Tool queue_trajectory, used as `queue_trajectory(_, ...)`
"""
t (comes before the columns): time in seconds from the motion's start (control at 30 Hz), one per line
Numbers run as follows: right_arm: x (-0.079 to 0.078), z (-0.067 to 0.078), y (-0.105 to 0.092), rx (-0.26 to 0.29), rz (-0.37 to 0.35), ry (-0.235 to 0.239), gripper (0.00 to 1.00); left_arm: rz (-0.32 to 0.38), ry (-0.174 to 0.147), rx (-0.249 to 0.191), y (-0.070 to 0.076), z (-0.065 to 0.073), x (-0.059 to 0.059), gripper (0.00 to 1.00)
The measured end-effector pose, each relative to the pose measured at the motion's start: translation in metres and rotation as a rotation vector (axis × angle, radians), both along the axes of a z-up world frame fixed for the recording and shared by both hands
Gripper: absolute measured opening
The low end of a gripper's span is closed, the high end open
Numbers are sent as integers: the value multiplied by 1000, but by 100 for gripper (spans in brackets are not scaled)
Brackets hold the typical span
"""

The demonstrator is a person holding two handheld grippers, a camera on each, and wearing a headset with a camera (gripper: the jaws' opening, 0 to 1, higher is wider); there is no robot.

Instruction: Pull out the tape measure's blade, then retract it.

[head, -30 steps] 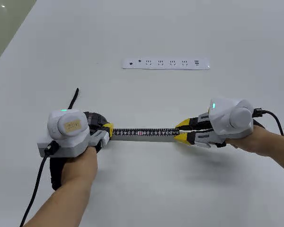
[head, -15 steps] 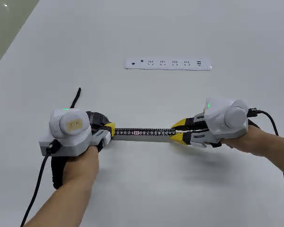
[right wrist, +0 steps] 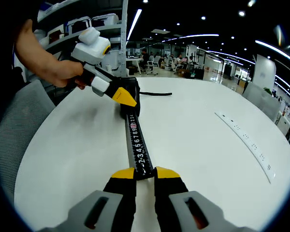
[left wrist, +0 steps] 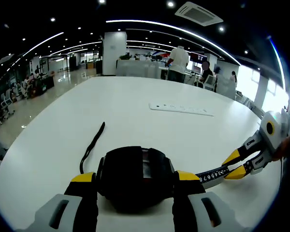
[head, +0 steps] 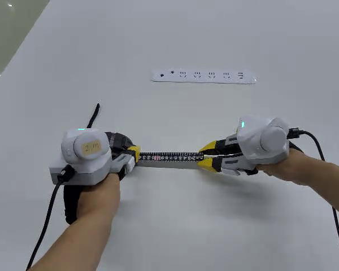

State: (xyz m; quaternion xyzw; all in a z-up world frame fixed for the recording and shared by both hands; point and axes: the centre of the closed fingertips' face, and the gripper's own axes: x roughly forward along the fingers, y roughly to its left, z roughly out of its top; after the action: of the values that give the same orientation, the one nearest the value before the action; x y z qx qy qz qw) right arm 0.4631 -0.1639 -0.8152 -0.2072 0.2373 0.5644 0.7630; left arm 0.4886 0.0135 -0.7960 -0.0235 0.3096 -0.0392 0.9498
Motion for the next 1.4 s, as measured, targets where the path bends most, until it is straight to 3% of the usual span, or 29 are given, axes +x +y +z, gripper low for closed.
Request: queue_trajectory(1.4, 6, -2, 41, 14, 18, -8, 12, -5, 16, -40, 1, 2, -2, 59)
